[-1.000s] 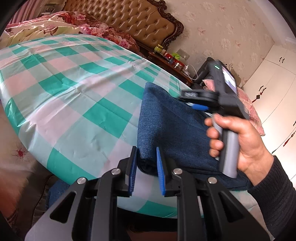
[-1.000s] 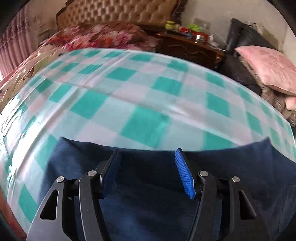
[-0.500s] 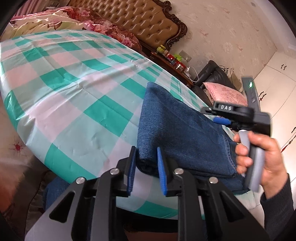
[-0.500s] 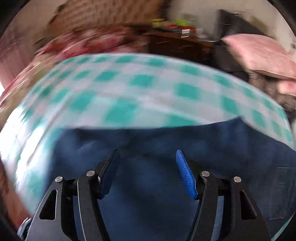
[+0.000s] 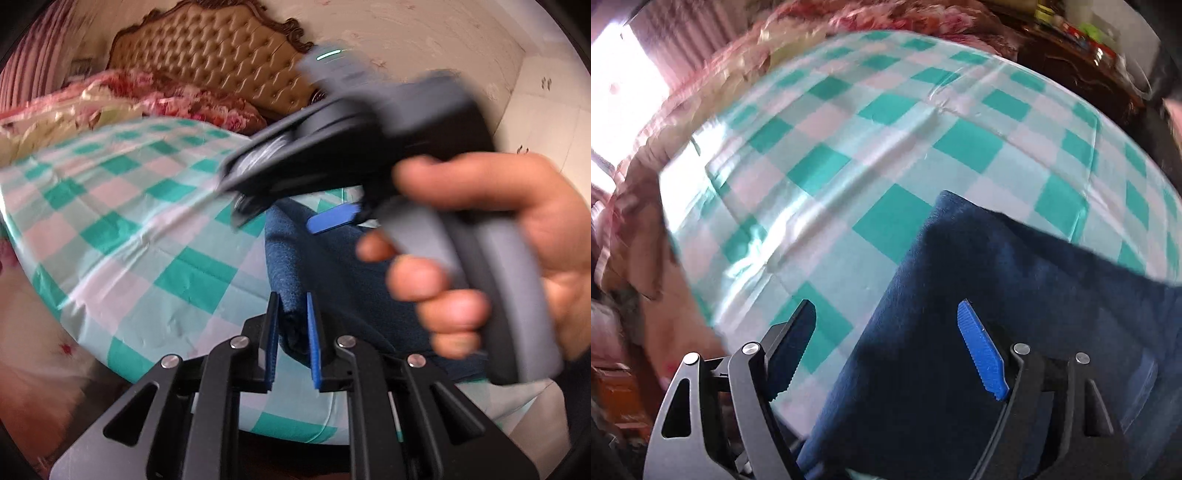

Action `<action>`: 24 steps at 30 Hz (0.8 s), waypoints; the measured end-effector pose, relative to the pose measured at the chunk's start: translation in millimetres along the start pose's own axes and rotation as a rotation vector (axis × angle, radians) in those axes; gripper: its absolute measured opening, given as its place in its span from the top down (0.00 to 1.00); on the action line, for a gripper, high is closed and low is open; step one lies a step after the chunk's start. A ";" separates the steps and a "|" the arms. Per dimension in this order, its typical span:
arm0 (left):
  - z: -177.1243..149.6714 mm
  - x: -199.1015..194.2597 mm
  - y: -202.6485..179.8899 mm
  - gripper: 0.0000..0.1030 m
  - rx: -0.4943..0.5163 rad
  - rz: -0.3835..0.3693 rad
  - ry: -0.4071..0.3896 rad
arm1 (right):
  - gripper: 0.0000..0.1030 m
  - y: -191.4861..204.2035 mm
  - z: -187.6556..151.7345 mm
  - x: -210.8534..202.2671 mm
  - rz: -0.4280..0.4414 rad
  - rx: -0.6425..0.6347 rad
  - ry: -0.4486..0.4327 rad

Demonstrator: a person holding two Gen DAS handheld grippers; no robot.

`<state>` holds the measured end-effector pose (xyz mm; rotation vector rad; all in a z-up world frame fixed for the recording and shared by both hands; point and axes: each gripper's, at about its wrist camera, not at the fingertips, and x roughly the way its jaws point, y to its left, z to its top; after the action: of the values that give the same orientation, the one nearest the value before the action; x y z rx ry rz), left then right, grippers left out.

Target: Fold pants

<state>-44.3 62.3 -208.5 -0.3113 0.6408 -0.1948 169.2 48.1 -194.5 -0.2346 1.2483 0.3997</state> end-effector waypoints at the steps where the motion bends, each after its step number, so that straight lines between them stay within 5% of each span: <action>1: 0.7 -1.7 -4.2 0.87 0.017 0.005 -0.008 | 0.26 0.0 0.6 5.2 -0.032 -0.014 0.007; 2: 1.0 -3.9 -9.1 0.87 0.040 0.010 -0.017 | 0.31 0.9 1.5 11.3 -0.058 -0.032 0.016; 4: 1.6 -5.9 -14.1 0.87 0.054 0.008 -0.026 | 0.56 -4.1 -0.1 14.9 -0.099 -0.027 0.006; 8: 1.3 -5.7 -4.0 0.81 -0.043 -0.032 -0.025 | 0.83 -13.3 -8.6 1.6 -0.089 -0.016 -0.065; 10: 0.5 -3.4 8.0 0.44 -0.143 -0.028 -0.009 | 0.87 -14.7 -13.0 -5.3 -0.098 -0.018 -0.100; 11: -1.2 -1.5 12.4 0.36 -0.178 -0.031 -0.002 | 0.87 -16.6 -14.2 -9.6 -0.099 -0.010 -0.120; 17: -8.3 16.5 18.3 0.36 -0.260 -0.105 0.076 | 0.88 -21.2 -18.1 -28.2 -0.092 0.013 -0.175; 19: -10.1 22.2 15.7 0.42 -0.260 -0.103 0.091 | 0.88 -22.9 -19.0 -31.8 -0.084 0.021 -0.184; 21: -11.3 27.3 12.7 0.85 -0.260 -0.117 0.112 | 0.89 -26.4 -19.9 -35.1 -0.075 0.032 -0.189; 24: -6.8 24.8 -0.3 0.87 -0.194 -0.089 0.101 | 0.89 -30.9 -22.9 -39.8 -0.077 0.039 -0.205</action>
<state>-29.0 53.7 -227.3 -0.5202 0.7485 -0.2356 151.7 4.7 -165.0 -0.2025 1.0420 0.3238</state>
